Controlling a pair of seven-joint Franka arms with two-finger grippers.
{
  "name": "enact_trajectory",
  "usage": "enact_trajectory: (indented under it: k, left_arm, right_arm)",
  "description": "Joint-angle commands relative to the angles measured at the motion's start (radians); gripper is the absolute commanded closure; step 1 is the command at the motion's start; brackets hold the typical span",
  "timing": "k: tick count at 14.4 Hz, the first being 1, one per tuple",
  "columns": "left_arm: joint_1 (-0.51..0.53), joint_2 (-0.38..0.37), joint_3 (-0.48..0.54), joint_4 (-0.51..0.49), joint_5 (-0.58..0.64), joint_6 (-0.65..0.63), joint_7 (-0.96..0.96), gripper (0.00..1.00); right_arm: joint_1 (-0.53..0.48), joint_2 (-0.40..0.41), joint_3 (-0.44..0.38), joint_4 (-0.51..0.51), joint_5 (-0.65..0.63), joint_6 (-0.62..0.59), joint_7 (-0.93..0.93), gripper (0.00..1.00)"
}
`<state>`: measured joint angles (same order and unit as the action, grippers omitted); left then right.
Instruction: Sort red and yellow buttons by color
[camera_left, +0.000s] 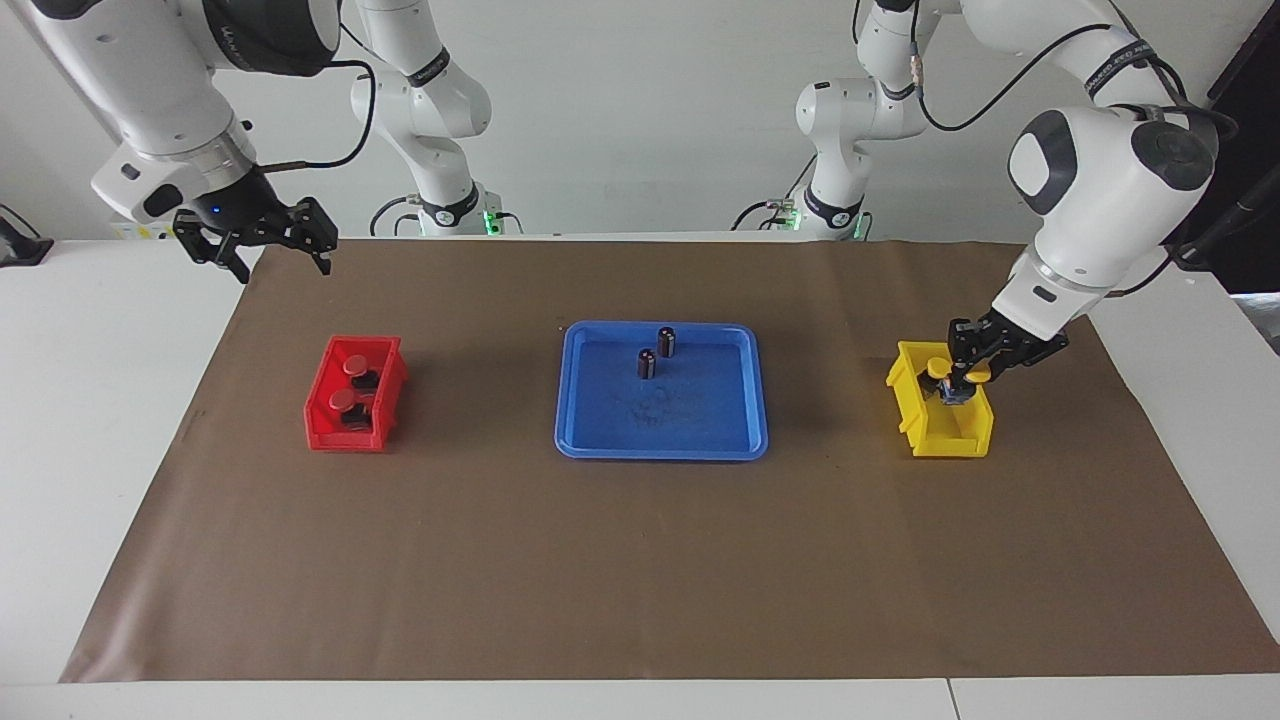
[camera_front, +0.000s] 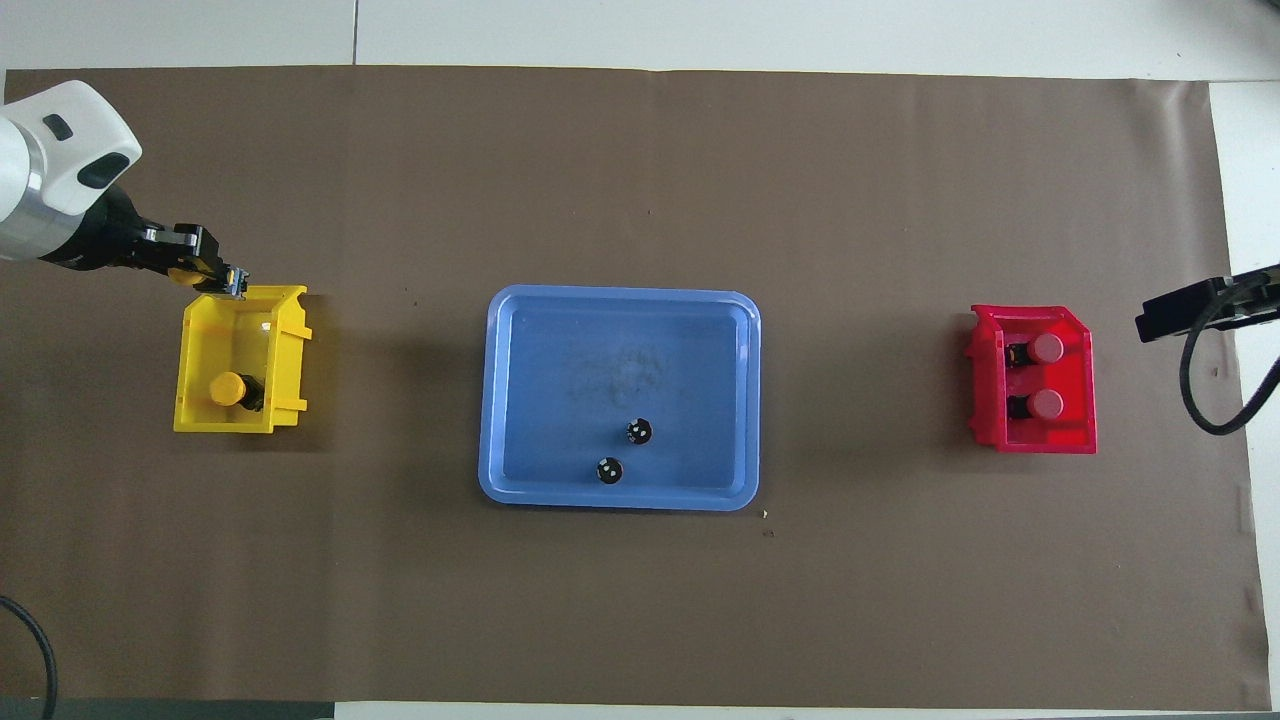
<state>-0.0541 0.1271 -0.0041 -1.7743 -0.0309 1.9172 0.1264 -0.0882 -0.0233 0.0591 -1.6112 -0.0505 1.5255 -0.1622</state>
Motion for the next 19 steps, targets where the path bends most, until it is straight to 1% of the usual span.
enact_trajectory:
  k: [1,4,7,8,11,12,13,14,15,16,19]
  left_arm:
    - [0.052,-0.077,-0.008,-0.197,-0.024,0.152,0.077,0.99]
    - [0.057,-0.066,-0.008,-0.230,-0.023,0.186,0.098,0.99]
    - [0.056,-0.060,-0.008,-0.324,-0.021,0.327,0.098,0.99]
    - [0.056,-0.055,-0.008,-0.339,-0.021,0.356,0.098,0.99]
    - [0.056,-0.031,-0.008,-0.343,-0.021,0.385,0.098,0.98]
    - [0.056,-0.027,-0.008,-0.343,-0.021,0.397,0.096,0.93]
    - [0.056,-0.026,-0.008,-0.343,-0.021,0.402,0.096,0.77]
    - [0.056,-0.020,-0.008,-0.343,-0.021,0.404,0.093,0.66]
    - [0.056,-0.017,-0.008,-0.341,-0.021,0.404,0.093,0.51]
    - [0.056,-0.015,-0.008,-0.335,-0.021,0.402,0.090,0.48]
    - [0.057,-0.012,-0.008,-0.321,-0.021,0.401,0.085,0.50]
  right_arm:
    - [0.007,0.017,-0.008,0.027,-0.016,-0.015,0.012,0.00]
    - [0.011,0.029,-0.007,0.028,-0.011,-0.015,0.015,0.00]
    - [0.012,0.034,-0.005,0.027,-0.011,-0.013,0.020,0.00]
    - [0.012,0.034,-0.005,0.027,-0.009,-0.013,0.020,0.00]
    - [0.016,0.032,-0.004,0.022,-0.008,-0.019,0.021,0.00]
    - [0.021,0.031,-0.002,0.022,-0.008,-0.024,0.021,0.00]
    - [0.025,0.029,-0.002,0.023,-0.008,-0.028,0.021,0.00]
    - [0.022,0.028,-0.004,0.022,-0.006,-0.036,0.020,0.00]
    - [0.016,0.028,-0.004,0.022,-0.005,-0.044,0.018,0.00]
    - [0.016,0.028,-0.005,0.022,0.003,-0.053,0.018,0.00]
    - [0.027,0.026,-0.005,0.019,0.023,-0.044,0.042,0.00]
